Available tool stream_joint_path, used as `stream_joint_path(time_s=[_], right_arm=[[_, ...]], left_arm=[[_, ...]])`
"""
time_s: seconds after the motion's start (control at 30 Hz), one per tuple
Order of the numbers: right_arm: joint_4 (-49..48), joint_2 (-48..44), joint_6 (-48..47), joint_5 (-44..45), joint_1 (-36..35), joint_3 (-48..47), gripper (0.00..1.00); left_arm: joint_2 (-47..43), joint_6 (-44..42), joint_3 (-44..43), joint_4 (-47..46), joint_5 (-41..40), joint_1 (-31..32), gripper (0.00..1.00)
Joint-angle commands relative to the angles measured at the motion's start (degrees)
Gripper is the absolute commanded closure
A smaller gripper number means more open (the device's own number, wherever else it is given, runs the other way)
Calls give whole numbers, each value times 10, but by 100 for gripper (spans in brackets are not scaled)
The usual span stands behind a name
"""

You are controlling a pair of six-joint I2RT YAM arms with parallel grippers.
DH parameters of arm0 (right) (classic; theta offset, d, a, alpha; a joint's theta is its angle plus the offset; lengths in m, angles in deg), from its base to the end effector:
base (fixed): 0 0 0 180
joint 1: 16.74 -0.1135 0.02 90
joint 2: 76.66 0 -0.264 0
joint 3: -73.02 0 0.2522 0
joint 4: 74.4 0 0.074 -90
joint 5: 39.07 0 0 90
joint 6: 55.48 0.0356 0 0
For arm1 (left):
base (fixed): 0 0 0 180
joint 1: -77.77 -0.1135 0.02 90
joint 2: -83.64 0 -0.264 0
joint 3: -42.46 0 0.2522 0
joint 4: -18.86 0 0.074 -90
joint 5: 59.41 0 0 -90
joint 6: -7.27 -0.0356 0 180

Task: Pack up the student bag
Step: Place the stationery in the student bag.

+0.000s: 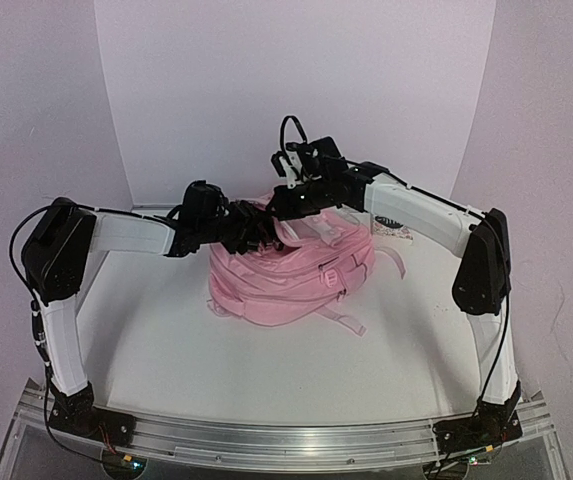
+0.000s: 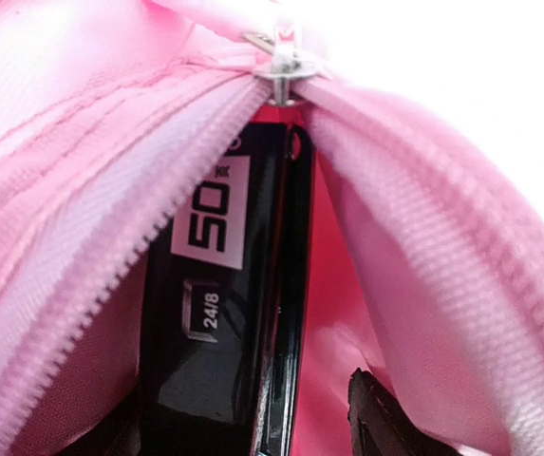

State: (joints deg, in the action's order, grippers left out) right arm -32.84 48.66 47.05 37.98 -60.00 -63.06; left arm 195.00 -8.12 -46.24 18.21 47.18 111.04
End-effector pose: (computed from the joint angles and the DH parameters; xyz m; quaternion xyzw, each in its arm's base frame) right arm 0.3687 0.3579 0.3203 -0.2826 0.8183 0.3163 0.3879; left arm 0.3699 -0.2549 0.2217 -0.2141 0.7961 -0.5177 0.2290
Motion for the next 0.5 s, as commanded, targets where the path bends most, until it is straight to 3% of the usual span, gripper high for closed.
stream_joint_path(time_s=[0.0, 0.23, 0.47], right_arm=[[-91, -71, -7, -30, -11, -37, 100], [-90, -68, -9, -31, -9, -39, 100], [-89, -66, -10, -33, -9, -43, 100]], left_arm=[[-54, -54, -54, 200, -13, -5, 34], [-58, -87, -121, 417, -33, 7, 25], [-86, -75, -91, 471, -38, 8, 25]])
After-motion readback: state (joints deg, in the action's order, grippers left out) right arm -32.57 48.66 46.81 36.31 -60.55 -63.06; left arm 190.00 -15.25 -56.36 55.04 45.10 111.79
